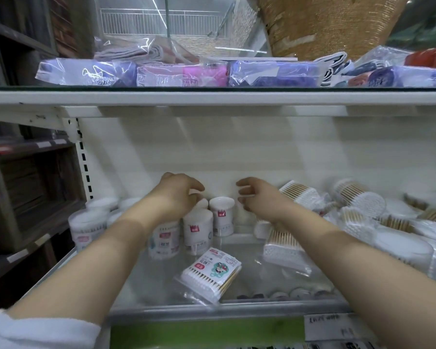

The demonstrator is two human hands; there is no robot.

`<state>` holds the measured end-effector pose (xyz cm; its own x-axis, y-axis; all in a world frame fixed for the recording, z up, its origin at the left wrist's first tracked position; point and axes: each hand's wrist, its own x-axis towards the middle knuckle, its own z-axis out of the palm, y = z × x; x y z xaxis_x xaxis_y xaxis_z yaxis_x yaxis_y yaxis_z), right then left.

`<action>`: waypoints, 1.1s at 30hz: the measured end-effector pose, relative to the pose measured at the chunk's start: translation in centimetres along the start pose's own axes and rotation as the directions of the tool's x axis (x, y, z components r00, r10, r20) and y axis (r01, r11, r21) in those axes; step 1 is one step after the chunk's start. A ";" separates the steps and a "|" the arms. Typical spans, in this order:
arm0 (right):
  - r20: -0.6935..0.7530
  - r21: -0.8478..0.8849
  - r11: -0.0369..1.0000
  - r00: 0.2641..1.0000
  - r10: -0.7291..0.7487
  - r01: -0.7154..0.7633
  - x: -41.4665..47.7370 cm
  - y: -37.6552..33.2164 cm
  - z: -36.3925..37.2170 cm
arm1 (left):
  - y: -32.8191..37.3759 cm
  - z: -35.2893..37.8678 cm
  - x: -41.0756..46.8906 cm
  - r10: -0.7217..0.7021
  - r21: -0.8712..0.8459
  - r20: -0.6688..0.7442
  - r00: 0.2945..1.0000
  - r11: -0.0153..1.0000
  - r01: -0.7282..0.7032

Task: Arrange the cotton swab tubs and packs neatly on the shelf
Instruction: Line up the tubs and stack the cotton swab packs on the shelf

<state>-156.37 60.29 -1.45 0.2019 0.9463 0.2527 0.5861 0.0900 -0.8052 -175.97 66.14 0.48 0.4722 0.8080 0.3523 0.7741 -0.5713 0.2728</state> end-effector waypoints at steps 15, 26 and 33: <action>-0.046 -0.016 0.999 0.998 -0.041 0.040 -4.7 -3.4 -5.3 | -0.5 1.7 -4.2 0.109 0.118 -0.027 0.994 0.987 -0.106; -0.148 -0.737 0.654 0.985 0.091 -0.171 -6.2 -3.0 -12.1 | 0.8 0.1 -5.4 0.183 0.009 -0.089 0.979 0.983 -0.183; -0.127 -0.846 0.462 0.942 0.312 -0.267 -8.6 -2.6 -13.6 | 2.7 -0.3 -7.0 0.279 -0.026 -0.090 0.956 0.959 -0.282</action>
<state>-148.95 47.67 5.72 0.4722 0.8798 0.0549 0.8806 -0.4736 0.0139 -177.27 58.94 -1.00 0.6294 0.6005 0.4933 0.5984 -0.7795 0.1854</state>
